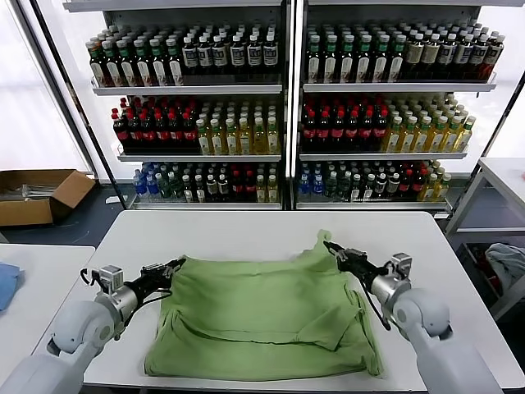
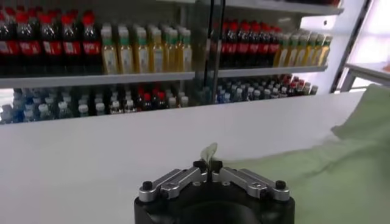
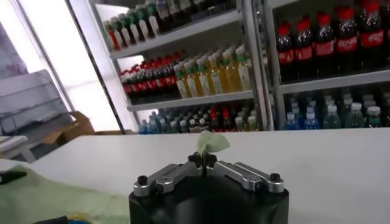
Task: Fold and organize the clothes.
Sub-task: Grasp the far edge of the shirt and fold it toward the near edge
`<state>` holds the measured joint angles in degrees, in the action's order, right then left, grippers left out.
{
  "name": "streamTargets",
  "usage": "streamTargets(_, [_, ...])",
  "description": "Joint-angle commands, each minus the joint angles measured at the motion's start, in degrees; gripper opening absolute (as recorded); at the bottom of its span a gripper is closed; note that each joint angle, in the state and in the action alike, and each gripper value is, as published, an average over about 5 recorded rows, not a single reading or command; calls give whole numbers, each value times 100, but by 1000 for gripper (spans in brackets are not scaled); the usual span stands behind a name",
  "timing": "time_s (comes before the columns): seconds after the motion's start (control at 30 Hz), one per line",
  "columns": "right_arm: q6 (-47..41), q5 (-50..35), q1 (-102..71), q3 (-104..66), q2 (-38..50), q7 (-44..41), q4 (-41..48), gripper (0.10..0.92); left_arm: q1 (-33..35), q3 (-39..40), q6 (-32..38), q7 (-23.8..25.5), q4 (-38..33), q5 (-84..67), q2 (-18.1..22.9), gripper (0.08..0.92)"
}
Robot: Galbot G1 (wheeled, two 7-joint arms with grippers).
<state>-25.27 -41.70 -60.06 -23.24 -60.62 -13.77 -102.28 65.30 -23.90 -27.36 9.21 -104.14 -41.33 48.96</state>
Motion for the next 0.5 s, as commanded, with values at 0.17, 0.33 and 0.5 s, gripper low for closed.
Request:
streamTargets(0.17, [648, 120, -3522, -1618, -109, -226, -2237, 106, 2609, -1623, 51, -44, -1783, 340, 367, 92])
streamTargets(0.33, [850, 255, -3959, -1701, -197, -201, -2176, 106, 3168, -1678, 231, 131, -1895, 770, 460, 92])
streamTargets(0.5, [839, 372, -3956, -1693, -222, -43, -2027, 106, 3300, -1500, 255, 213, -1824, 1177, 469, 92])
